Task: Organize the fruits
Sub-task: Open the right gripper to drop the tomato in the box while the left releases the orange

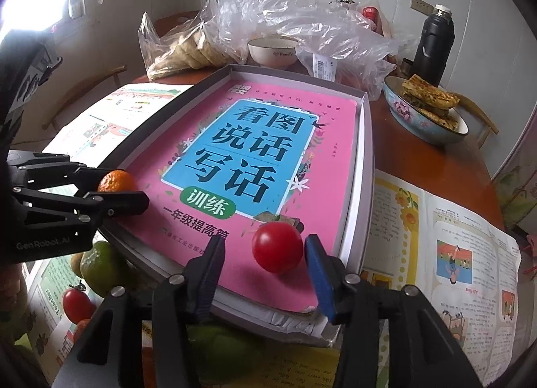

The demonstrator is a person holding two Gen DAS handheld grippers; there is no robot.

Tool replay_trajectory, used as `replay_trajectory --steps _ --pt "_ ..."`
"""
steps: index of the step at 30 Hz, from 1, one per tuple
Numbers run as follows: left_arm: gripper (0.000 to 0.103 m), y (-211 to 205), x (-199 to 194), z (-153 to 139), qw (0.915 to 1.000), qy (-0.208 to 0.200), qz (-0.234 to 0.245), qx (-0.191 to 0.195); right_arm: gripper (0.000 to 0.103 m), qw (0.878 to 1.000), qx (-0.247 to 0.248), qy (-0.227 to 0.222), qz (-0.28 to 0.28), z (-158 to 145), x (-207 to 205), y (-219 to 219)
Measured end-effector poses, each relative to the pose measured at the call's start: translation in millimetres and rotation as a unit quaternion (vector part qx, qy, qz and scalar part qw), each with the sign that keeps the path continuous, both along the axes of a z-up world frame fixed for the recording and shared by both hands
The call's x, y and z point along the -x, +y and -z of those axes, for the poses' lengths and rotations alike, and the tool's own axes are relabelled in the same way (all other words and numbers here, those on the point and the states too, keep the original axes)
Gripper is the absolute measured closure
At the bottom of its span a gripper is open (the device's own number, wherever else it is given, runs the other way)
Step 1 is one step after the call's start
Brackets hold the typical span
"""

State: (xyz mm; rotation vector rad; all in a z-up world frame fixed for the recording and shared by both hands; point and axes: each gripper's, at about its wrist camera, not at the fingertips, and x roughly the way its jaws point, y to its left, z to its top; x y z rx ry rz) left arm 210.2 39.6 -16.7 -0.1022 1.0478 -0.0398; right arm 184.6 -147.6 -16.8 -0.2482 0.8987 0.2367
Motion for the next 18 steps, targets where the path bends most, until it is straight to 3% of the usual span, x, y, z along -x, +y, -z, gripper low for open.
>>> replay_trajectory --steps 18 --pt "0.059 -2.2 4.7 -2.5 1.0 -0.007 -0.001 0.007 0.039 1.0 0.0 -0.009 0.015 -3.1 8.8 -2.1"
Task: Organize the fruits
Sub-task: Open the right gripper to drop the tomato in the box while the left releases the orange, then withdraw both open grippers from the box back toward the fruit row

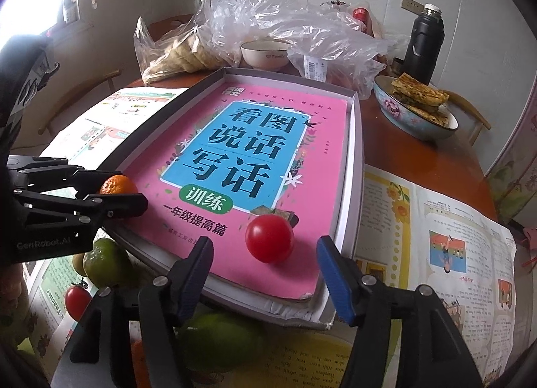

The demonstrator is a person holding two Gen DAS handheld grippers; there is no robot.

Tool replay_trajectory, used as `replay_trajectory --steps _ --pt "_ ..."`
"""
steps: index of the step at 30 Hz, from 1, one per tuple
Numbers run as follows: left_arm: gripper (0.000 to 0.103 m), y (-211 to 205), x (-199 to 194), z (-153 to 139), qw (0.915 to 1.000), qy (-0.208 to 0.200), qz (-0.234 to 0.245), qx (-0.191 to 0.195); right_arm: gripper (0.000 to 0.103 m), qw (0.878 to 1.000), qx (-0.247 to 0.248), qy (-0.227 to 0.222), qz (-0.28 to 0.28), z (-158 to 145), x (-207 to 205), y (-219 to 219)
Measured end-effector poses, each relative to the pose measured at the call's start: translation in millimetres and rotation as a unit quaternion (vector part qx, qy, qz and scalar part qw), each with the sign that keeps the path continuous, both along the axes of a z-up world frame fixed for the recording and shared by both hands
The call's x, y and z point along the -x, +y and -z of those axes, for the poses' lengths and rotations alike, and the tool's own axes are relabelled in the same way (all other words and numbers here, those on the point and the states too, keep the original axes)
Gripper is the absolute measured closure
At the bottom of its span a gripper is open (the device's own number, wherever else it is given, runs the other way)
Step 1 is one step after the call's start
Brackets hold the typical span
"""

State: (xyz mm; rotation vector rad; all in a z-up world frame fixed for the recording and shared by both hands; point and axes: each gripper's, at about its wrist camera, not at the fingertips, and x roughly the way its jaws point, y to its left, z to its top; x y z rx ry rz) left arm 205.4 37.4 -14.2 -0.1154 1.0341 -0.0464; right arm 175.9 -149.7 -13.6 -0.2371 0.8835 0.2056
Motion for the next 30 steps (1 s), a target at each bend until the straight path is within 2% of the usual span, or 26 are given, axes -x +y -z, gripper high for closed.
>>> replay_trajectory --steps 8,11,12,13,14,23,25,30 --pt "0.057 1.5 4.6 -3.7 1.0 -0.006 -0.001 0.004 0.036 1.0 -0.005 -0.006 0.005 -1.1 3.2 -1.4" --pt "0.053 1.2 7.2 -6.2 0.9999 -0.009 0.0 0.006 0.035 1.0 -0.009 -0.007 0.008 -1.7 3.4 -2.2" --pt "0.051 0.8 8.5 -7.3 0.9999 -0.011 -0.002 0.004 0.034 1.0 -0.011 -0.008 0.01 -2.2 3.4 -2.9" --pt "0.043 0.3 9.8 -8.4 0.9999 -0.012 -0.004 -0.001 0.033 1.0 -0.014 -0.009 0.011 -2.7 3.8 -3.6" --pt "0.042 -0.1 11.1 -9.7 0.9998 -0.014 -0.007 -0.009 0.033 1.0 -0.017 -0.01 0.012 -3.3 4.1 -4.4" --pt "0.04 1.4 23.1 -25.8 0.9992 -0.033 -0.013 -0.02 0.028 0.999 -0.023 -0.022 0.015 -9.6 10.4 -5.3" --pt "0.032 2.7 25.9 -28.7 0.999 -0.037 -0.015 -0.02 0.027 0.999 -0.024 -0.025 0.015 -10.7 11.5 -4.8" --pt "0.031 5.9 32.5 -34.4 0.9986 -0.045 -0.019 -0.021 0.026 0.999 -0.025 -0.03 0.013 -13.2 15.3 -2.9"
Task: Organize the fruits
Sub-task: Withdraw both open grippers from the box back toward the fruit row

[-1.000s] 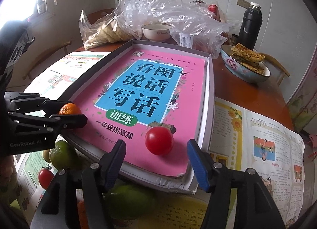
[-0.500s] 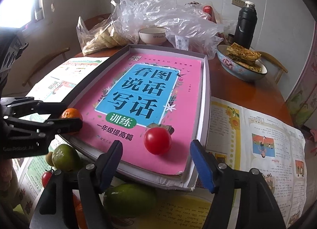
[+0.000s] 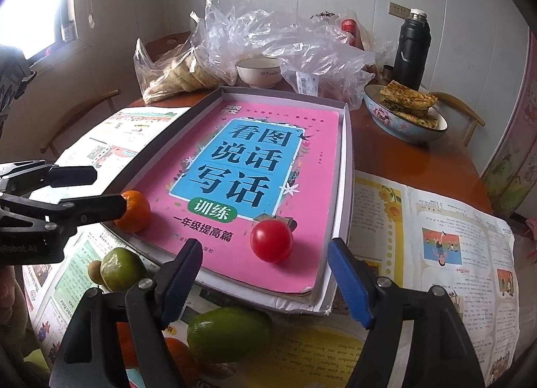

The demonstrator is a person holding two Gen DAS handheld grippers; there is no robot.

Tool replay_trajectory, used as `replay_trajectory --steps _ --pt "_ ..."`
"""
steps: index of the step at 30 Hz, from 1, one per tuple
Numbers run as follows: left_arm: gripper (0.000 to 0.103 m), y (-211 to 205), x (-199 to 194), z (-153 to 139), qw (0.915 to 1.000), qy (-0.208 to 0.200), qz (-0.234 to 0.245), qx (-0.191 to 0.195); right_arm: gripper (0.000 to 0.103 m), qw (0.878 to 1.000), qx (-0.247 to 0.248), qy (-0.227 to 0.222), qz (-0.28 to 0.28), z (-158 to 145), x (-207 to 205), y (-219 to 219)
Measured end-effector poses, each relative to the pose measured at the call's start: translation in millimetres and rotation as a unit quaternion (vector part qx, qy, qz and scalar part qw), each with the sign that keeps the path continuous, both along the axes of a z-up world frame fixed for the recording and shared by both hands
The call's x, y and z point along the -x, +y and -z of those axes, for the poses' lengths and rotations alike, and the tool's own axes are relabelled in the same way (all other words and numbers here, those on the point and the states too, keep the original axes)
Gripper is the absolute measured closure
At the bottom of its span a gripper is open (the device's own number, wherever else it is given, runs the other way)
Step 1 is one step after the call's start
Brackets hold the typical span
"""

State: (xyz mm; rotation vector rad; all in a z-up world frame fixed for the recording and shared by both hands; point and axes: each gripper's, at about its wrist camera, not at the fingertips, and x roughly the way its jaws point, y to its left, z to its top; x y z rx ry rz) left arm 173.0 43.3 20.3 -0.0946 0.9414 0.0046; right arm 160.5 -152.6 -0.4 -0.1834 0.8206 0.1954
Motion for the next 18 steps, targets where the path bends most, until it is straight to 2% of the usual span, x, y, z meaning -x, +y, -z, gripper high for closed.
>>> replay_trajectory --steps 18 --pt "0.03 8.5 16.9 -4.7 0.9999 -0.008 -0.013 -0.007 0.023 1.0 -0.004 -0.017 -0.014 -12.2 14.5 12.7"
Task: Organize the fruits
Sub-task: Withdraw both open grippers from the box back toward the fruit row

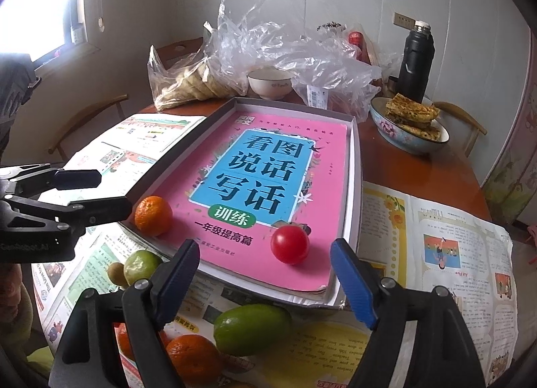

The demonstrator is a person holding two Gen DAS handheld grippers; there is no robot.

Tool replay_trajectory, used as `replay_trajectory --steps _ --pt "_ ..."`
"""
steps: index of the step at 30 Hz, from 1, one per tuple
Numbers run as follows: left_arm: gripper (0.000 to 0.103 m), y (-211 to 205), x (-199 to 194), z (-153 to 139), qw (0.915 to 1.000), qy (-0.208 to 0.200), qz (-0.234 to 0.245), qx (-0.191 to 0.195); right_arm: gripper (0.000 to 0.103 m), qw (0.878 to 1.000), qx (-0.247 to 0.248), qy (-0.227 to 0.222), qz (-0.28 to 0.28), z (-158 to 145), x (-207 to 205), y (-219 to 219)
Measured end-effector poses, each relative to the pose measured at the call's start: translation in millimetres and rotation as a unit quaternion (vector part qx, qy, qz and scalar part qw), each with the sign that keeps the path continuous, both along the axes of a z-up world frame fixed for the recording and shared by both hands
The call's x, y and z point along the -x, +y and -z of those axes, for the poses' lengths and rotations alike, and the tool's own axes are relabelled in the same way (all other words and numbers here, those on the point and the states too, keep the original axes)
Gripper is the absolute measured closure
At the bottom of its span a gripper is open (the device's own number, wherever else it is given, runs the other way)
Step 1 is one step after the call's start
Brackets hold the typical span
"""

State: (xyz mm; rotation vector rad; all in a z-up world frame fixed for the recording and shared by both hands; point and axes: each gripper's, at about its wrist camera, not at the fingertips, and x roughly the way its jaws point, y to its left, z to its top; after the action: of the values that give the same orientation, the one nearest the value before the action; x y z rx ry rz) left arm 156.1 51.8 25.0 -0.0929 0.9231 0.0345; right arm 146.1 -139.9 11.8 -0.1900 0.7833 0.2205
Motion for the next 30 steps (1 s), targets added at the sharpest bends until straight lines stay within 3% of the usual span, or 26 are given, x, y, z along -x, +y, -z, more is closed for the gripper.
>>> replay_trajectory --steps 16,30 --pt "0.03 0.0 14.9 1.7 1.0 0.004 0.007 0.003 0.02 1.0 -0.007 -0.008 -0.016 -8.1 17.2 8.1" --pt "0.03 3.6 32.4 5.6 0.9999 0.012 0.003 0.001 0.019 1.0 -0.015 -0.01 0.002 -10.0 35.5 -10.4"
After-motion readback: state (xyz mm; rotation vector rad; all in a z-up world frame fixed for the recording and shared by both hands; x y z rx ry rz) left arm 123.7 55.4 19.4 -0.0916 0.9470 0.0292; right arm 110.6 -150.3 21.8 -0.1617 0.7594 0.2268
